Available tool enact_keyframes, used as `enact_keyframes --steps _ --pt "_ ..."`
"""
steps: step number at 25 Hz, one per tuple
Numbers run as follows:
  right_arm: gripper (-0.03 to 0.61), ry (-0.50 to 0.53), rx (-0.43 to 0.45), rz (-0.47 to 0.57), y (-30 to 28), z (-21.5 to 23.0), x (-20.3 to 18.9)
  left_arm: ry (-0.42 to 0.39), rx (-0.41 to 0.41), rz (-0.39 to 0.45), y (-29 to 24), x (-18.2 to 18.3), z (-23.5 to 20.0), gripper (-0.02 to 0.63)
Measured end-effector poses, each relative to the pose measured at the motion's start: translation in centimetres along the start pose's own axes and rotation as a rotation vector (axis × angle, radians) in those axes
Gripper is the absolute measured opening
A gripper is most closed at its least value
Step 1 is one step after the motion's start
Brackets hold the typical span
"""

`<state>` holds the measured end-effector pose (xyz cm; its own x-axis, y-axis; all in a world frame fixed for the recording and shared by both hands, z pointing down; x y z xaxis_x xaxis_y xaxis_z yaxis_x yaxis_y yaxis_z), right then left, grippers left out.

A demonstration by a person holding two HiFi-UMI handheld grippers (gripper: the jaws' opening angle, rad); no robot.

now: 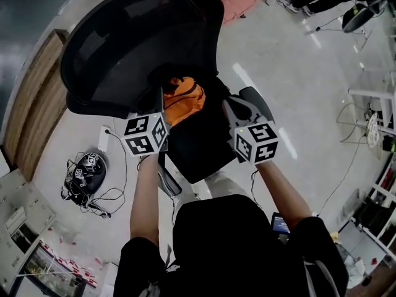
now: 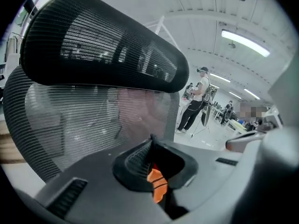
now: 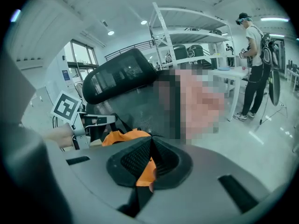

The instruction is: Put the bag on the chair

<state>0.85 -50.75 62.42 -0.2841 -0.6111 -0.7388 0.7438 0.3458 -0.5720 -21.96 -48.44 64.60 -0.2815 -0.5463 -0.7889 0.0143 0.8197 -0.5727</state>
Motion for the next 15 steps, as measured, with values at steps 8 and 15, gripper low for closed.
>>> enact_keyframes --steps 8,15 --pt "0.002 -0.004 0.009 0.013 0.7 0.2 -0.2 -0.017 0.028 -0.014 0.3 -0.5 0.4 0.009" --pt "0.002 0.008 0.020 0.025 1.6 -0.1 -0.1 -0.034 -0.041 -0.093 0.4 -1.7 1.5 0.080"
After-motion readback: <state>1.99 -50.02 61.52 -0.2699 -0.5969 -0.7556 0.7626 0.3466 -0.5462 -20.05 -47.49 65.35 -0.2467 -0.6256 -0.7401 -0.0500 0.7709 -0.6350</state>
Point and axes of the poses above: the fingertips, and each gripper's own axes: y backward along the fingers, z to its right, x out of its top, the point moved 5 cm from there along y, backward along the fingers, and after that the axes turned 10 degrees about x, right-handed, at the moved point
